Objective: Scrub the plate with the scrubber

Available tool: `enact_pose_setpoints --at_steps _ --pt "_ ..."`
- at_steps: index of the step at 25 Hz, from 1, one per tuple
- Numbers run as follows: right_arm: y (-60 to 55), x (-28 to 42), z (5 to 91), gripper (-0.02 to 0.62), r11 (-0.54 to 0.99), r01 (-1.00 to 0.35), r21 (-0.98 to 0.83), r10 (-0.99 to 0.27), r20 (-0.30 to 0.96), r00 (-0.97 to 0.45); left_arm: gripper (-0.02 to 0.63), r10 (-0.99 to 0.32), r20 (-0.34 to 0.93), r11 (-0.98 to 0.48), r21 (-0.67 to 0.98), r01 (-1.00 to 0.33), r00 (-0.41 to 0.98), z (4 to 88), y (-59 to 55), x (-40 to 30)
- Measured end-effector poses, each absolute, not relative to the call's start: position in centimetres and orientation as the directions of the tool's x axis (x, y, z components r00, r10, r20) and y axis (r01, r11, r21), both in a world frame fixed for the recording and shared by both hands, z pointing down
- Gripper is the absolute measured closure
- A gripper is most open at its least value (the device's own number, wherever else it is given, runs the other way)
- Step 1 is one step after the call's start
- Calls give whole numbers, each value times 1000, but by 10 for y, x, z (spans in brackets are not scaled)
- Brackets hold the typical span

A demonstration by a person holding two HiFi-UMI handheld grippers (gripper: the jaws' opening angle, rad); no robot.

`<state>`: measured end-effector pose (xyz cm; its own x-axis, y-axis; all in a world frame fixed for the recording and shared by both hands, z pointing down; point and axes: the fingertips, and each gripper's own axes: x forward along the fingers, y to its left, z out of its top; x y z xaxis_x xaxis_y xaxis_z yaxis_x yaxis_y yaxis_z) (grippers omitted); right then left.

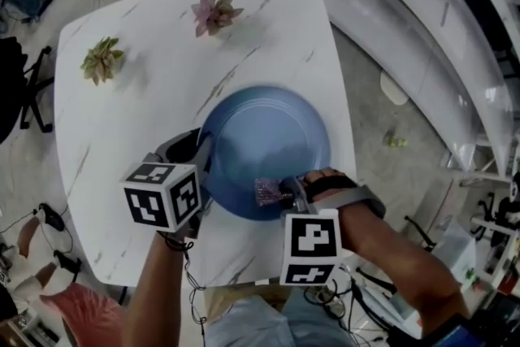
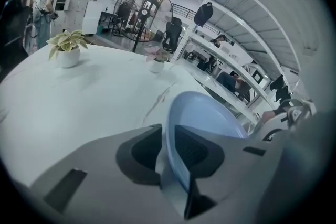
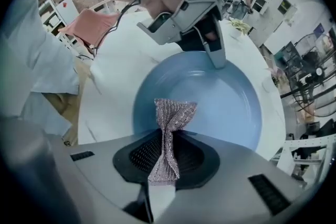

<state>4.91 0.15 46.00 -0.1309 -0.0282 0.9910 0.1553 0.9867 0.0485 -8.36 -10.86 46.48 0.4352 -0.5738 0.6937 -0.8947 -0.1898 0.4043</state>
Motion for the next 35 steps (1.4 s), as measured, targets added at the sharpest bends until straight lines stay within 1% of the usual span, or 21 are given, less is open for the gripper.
enact_pose_setpoints --at_steps 1,3,5,8,9,11,14,17,18,20,22,24,31,35 --pt "4 55 452 514 989 142 36 -17 991 -132 504 -571 701 -189 394 -900 427 462 -103 -85" --pt "3 65 428 511 994 102 42 -26 988 -154 491 -594 707 -183 345 -920 383 446 -92 -94" --pt "-6 74 398 511 996 37 76 -66 975 -211 494 -643 693 -174 281 -944 325 419 -81 -109" --pt "-34 73 336 508 978 -121 169 -204 899 -387 533 -747 608 -179 209 -961 271 354 -72 -123" --pt "-46 70 310 508 960 -195 199 -269 848 -457 552 -785 562 -181 197 -964 262 327 -70 -123" --pt "-68 65 253 506 907 -354 228 -405 701 -587 580 -859 452 -178 179 -968 242 269 -68 -120" --pt "-90 55 168 503 809 -554 194 -581 404 -707 594 -943 255 -183 143 -973 214 179 -69 -112" --pt "-95 51 101 499 734 -663 149 -679 129 -722 598 -976 69 -201 96 -975 208 108 -67 -95" --pt "-93 51 86 497 713 -687 136 -699 65 -712 598 -979 23 -200 81 -976 203 90 -66 -89" --pt "-89 52 67 497 683 -721 116 -724 -21 -689 598 -981 -50 -190 57 -980 187 66 -63 -79" --pt "-85 50 56 495 669 -735 111 -733 -69 -677 598 -980 -96 -177 40 -983 173 53 -61 -71" --pt "-80 48 52 496 664 -738 122 -733 -88 -674 598 -979 -113 -172 26 -985 168 47 -59 -65" --pt "-82 52 54 504 640 -760 114 -753 -104 -649 598 -978 -140 -151 -36 -988 155 40 -58 -61" --pt "-82 52 52 509 640 -761 110 -750 -126 -649 600 -980 -131 -141 -60 -988 148 39 -55 -57"
